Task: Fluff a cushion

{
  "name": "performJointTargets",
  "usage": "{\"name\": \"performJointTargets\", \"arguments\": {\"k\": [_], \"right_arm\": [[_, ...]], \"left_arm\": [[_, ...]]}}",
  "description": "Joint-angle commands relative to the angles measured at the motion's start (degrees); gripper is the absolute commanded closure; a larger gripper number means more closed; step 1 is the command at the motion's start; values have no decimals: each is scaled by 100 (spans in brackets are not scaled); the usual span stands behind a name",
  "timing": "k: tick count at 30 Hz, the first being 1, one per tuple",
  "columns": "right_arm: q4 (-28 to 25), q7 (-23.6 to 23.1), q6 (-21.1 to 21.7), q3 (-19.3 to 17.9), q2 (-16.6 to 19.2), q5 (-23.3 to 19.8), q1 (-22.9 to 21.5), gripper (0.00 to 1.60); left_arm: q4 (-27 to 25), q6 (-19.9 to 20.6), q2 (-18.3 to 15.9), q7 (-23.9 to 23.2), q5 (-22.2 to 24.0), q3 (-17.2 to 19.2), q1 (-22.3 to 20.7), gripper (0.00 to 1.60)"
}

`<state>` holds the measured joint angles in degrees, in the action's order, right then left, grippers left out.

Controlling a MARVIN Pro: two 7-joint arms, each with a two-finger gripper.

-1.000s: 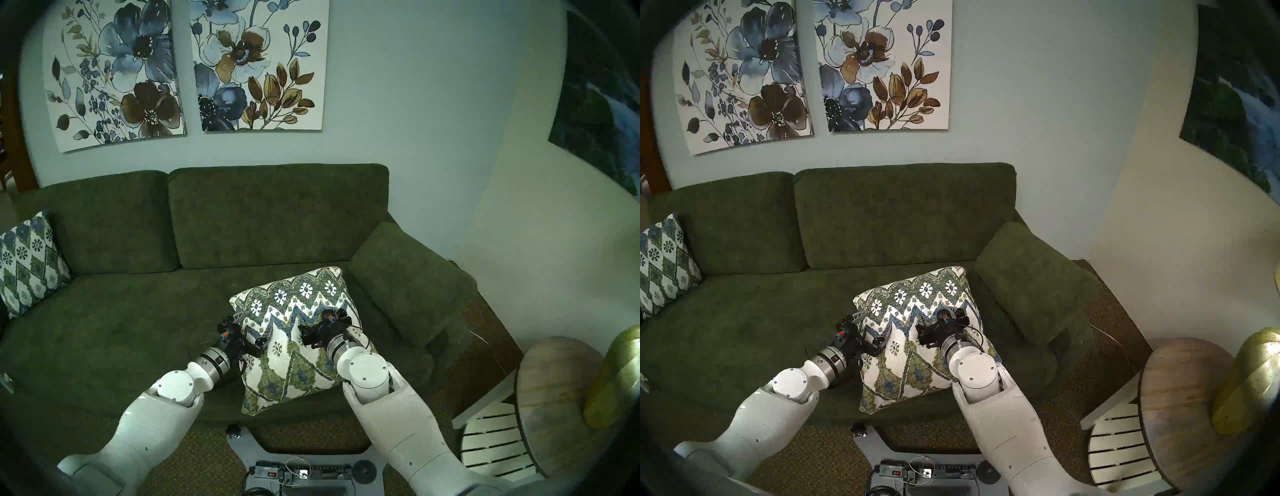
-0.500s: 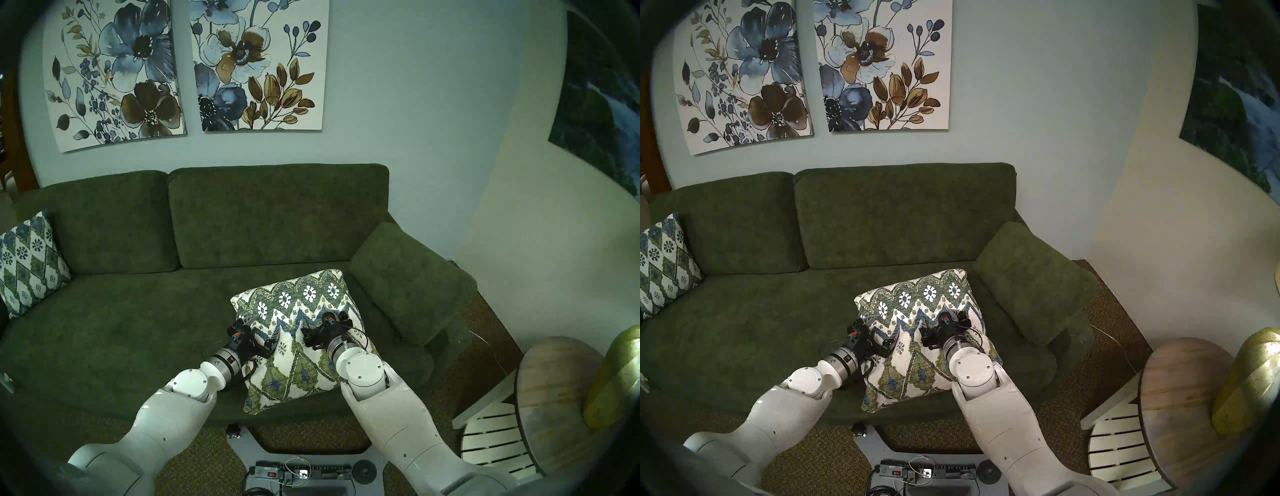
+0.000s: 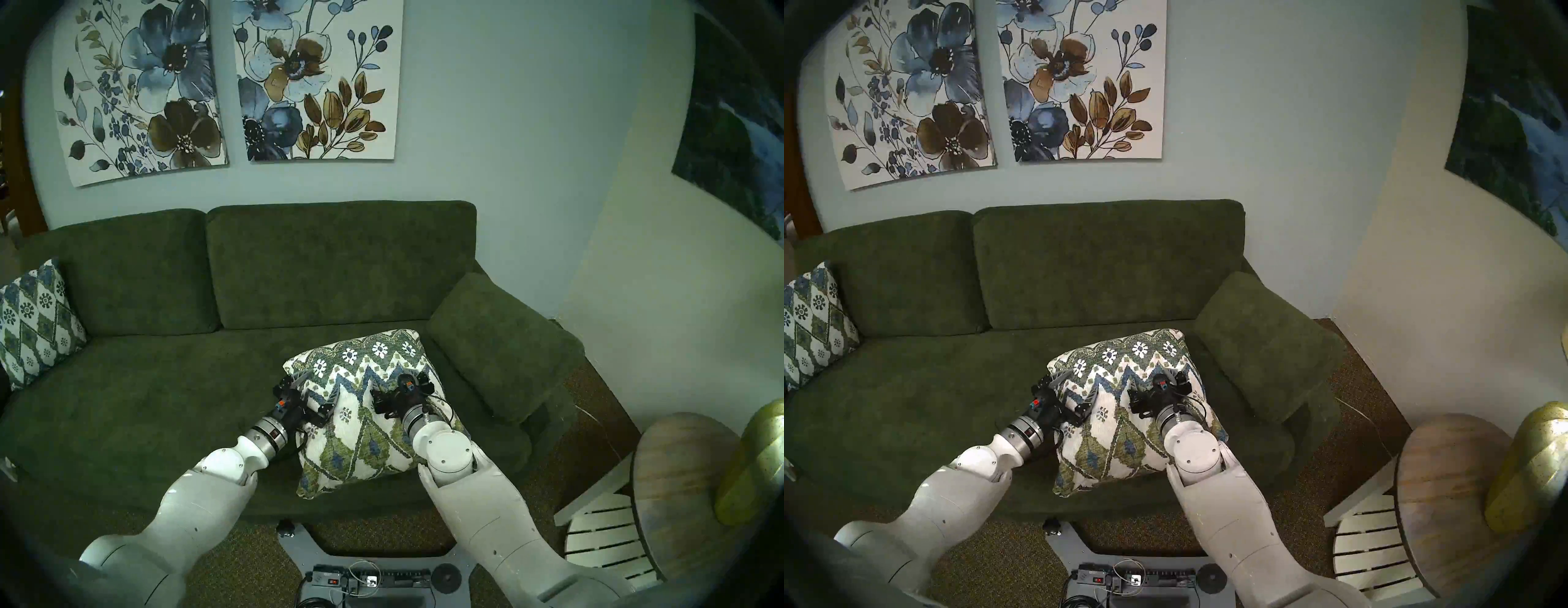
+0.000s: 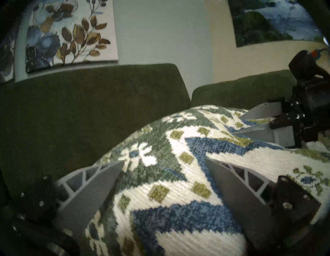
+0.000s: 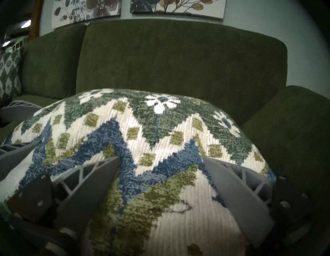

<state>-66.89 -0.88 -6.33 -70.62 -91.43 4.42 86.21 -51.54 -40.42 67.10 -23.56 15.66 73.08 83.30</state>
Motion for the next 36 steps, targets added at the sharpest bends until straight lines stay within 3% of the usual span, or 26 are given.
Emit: {"name": "performJointTargets", "arguments": {"k": [1, 19, 25, 32, 36], "right_arm": [[-604, 21, -310, -100, 13, -65, -130, 0], [-2112, 11, -925, -201, 13, -330, -51, 0], [-2464, 5, -1043, -215, 42, -402, 63, 0], [-3062, -29, -1111, -266, 203, -506, 527, 0], [-3337, -86, -947, -320, 429, -568, 959, 0]], "left_arm": [[-557, -462, -419, 1, 68, 284, 45, 0], [-1912, -1387, -913, -115, 197, 858, 316, 0], [-2349, -1458, -1016, -158, 261, 996, 469, 0], [-3000, -1458, -1126, -209, 424, 1144, 897, 0], [-3342, -1458, -1192, -189, 608, 1205, 1371, 0]]}}
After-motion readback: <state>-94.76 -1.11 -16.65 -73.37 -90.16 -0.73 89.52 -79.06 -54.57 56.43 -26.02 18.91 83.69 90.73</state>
